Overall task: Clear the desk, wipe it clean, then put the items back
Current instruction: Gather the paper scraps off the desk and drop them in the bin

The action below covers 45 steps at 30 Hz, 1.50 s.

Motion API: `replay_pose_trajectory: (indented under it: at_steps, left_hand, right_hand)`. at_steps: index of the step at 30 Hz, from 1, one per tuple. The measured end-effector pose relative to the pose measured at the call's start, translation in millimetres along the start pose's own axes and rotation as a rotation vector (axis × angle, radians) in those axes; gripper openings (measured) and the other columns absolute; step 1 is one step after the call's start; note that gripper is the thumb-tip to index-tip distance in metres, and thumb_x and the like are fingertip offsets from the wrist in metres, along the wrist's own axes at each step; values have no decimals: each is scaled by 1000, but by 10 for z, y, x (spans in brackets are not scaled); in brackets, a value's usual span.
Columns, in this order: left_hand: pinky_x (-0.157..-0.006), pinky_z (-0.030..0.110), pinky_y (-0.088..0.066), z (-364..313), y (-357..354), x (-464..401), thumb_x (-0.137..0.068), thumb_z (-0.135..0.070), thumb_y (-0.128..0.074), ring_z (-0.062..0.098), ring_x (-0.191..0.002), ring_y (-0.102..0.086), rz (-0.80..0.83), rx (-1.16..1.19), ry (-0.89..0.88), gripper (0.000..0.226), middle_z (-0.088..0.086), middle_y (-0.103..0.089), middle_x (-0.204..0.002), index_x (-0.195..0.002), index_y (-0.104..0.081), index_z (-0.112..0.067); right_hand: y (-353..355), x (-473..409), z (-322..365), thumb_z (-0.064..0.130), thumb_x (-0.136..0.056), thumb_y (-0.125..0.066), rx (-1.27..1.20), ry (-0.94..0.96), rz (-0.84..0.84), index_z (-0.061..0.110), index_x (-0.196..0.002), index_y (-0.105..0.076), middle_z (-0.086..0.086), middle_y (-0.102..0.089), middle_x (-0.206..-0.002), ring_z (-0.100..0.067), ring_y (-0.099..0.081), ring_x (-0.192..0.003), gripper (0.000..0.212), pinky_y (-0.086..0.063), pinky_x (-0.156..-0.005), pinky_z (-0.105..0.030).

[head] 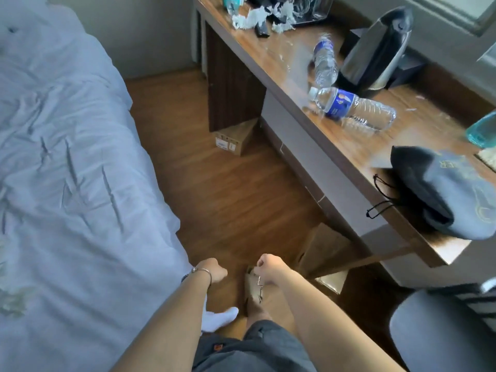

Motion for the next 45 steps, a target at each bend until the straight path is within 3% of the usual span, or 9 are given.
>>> replay_pose_trajectory:
  at_steps: [4,12,19,22,27,30,34,38,45]
  left_hand:
    - [-77,32,-46,-513,593,-456,-82,-38,-50,30,-100,-61,-87,59,-16,46,11,-65,-110,-111,-64,-6]
    - [-101,40,-45,-1756,2303,-780,-90,-30,-54,30,-122,-53,-363,126,-65,50,10,-52,-138,-137,-48,-13]
    - [-101,48,-45,-2493,4148,-850,-94,-36,-51,32,-125,-47,-636,133,-230,52,10,-44,-142,-141,-41,-16]
    - [-100,46,-45,-2766,4945,-941,-94,-38,-52,30,-127,-45,-706,155,-351,55,9,-40,-145,-144,-38,-18]
    - [-96,42,-46,-3164,6017,-1164,-91,-43,-54,26,-123,-49,-798,96,-538,57,5,-45,-140,-143,-40,-24]
    - [-101,48,-44,-3319,6368,-1395,-90,-45,-54,24,-134,-37,-742,-137,-699,63,2,-33,-151,-147,-31,-31]
    - [-104,43,-40,-3455,6474,-1733,-90,-41,-59,21,-136,-35,-593,-126,-899,67,0,-33,-151,-149,-28,-32]
    - [-114,40,-23,-3679,6493,-1981,-93,-44,-56,18,-144,-20,-610,-272,-1050,69,-4,-25,-156,-152,-22,-33]
    - [-117,46,-13,-3894,6757,-2566,-91,-66,-39,18,-148,0,-703,-708,-1066,73,-9,-3,-162,-151,-5,-43]
  right_hand:
    - [811,-468,399,30,-98,-51,53,122,-49,12,-135,-51,-6,-53,-137,-25,-53,-121,41,-44,-95,-28]
    - [2671,-1172,1381,34,-99,-51,58,273,-223,18,-141,-45,-5,-47,-142,-24,-51,-126,45,-47,-104,-36]
    - [4082,-1476,2402,29,-99,-53,-87,438,-413,13,-132,-53,-7,-58,-127,-22,-57,-113,37,-45,-88,-29]
    - [4649,-1633,2862,28,-96,-57,-300,460,-493,14,-125,-59,-5,-64,-112,-17,-62,-90,32,-55,-78,-30]
    - [5550,-1803,3353,21,-93,-56,-459,486,-607,11,-121,-60,-3,-65,-99,-20,-64,-90,30,-57,-84,-40]
    - [5898,-2062,3357,20,-94,-57,-435,425,-700,13,-122,-60,-4,-65,-111,-18,-58,-89,29,-51,-76,-33]
    - [6097,-2405,3185,21,-93,-62,-464,317,-732,14,-121,-60,-8,-65,-117,-20,-60,-93,29,-45,-63,-25]
    - [6120,-2579,3028,18,-90,-67,-465,287,-797,12,-117,-62,-6,-64,-115,-19,-62,-103,28,-52,-86,-33]
    - [6177,-2809,2771,0,-81,-68,-397,407,-825,24,-96,-62,5,-64,-103,-19,-62,-102,29,-50,-83,-31]
Point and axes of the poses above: each hand's wrist, its own x-axis away from the middle knuckle, its own y-axis out of the back of the hand, z = x × y, the point moved 1 cm from there along -x, towards the middle knuckle
